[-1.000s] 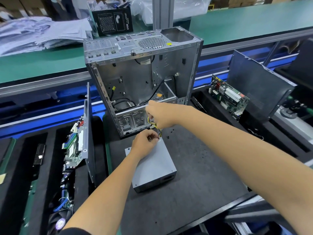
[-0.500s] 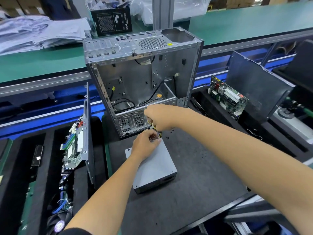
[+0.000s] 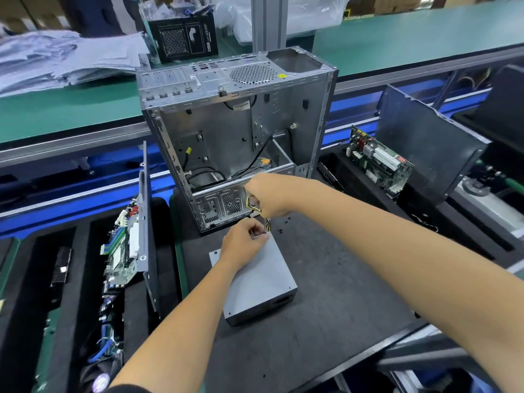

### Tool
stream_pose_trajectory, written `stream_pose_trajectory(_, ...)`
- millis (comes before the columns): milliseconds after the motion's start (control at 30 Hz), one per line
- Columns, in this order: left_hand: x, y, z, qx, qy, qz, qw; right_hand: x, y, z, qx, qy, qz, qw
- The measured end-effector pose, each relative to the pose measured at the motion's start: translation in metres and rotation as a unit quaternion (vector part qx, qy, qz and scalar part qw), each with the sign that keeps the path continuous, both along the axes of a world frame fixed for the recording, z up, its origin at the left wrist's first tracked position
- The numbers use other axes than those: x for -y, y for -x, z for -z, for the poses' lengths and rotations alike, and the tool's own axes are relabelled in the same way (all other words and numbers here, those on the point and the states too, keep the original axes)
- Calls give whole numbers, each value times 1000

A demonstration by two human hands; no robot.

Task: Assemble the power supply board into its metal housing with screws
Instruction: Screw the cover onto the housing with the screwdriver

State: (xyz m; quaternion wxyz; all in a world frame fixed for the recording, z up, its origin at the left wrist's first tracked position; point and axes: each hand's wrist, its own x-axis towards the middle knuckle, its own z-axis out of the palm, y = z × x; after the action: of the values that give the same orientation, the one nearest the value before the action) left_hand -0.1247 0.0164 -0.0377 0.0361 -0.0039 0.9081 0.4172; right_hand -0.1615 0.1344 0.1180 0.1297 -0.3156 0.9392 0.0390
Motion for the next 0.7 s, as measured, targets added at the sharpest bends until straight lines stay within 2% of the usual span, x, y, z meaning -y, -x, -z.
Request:
stream_pose_trajectory(100,0,0,-1,0,-3,4,1000,-1,-1,1,-77,-10,-10,997)
stream_pose_trajectory(200,0,0,-2,-1,-4,8,1000,-1,-4,6,-117,-39,-22,992)
stream_pose_trajectory(300,0,-1,-3,1,-6,8,1000,-3,-3,7,-35,37,29,998)
stream_pose_trajectory(400,0,-1,-3,-1,-3,12,1000,-1,-3,3,13,52,11,998)
stream_pose_trajectory(567,0,-1,-2,-5,6,14,1000,2,-8,5,-132,-21,-10,991)
stream_pose_trajectory(600,0,-1,-2,-5,5,12,1000,2,-8,5,-120,-14,9,993)
stream_pose_trajectory(700,0,-1,-3,-1,5,10,1000,2,-5,0,16,40,39,998)
